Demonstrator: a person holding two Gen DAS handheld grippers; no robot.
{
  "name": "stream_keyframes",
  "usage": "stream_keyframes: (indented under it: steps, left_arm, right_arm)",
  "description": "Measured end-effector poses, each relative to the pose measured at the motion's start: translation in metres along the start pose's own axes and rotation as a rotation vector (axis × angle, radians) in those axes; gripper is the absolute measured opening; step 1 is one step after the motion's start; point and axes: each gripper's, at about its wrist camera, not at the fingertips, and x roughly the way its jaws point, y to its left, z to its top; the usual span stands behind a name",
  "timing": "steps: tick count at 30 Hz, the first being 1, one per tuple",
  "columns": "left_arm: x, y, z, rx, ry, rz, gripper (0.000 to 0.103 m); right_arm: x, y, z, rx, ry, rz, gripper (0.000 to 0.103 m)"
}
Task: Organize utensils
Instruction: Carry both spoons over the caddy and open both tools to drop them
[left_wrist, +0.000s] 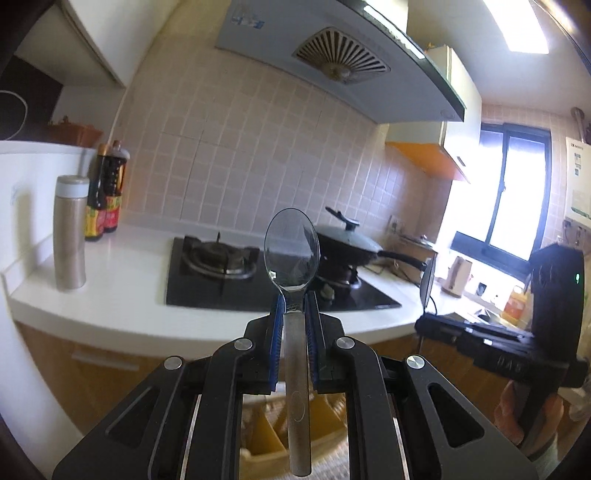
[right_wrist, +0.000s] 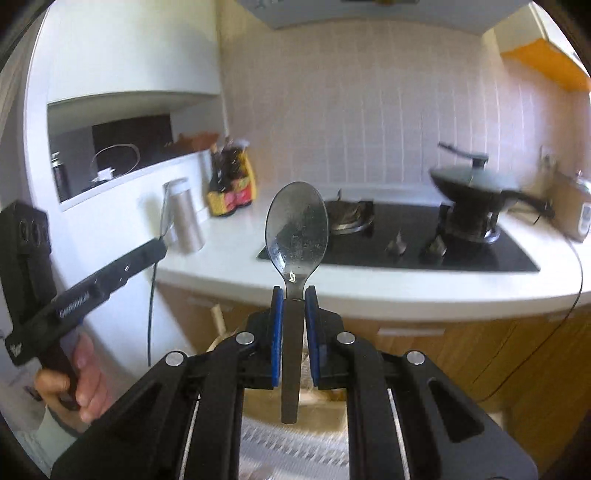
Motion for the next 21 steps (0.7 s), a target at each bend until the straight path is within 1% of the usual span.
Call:
stream_keyframes:
  steps: [3,5,6,9,10,14,18,21]
  left_arm:
    - [0.01,0.003,-0.01,0.004,-0.04,-0.023,0.01]
    - [0.012,0.003,-0.016,0.016,-0.072,-0.027,0.01]
    - [0.014,0.003,-0.02,0.025,-0.094,-0.021,0.01]
    - [0.018,0.002,-0.029,0.05,-0.133,0.002,0.01]
    - [0.02,0.002,-0.034,0.056,-0.143,0.012,0.01]
    - [0.03,0.007,-0.043,0.056,-0.145,0.026,0.01]
    - [0.042,0.014,-0.053,0.042,-0.14,0.05,0.01]
    - [0.047,0.014,-0.059,0.05,-0.141,0.062,0.01]
  right_arm:
    - [0.008,-0.008,-0.001,0.005,-0.03,-0.008,0.01]
    - [0.015,-0.014,-0.006,0.004,-0.082,-0.025,0.01]
    - [0.018,-0.017,-0.011,0.004,-0.111,-0.028,0.01]
    - [0.025,-0.021,-0.019,-0.001,-0.156,-0.054,0.01]
    - [0.029,-0.024,-0.023,0.003,-0.171,-0.05,0.01]
    - [0.039,-0.031,-0.033,0.014,-0.189,-0.036,0.01]
    - [0.048,-0.03,-0.04,0.004,-0.189,-0.036,0.01]
    - [0.056,-0.029,-0.046,-0.011,-0.178,-0.036,0.01]
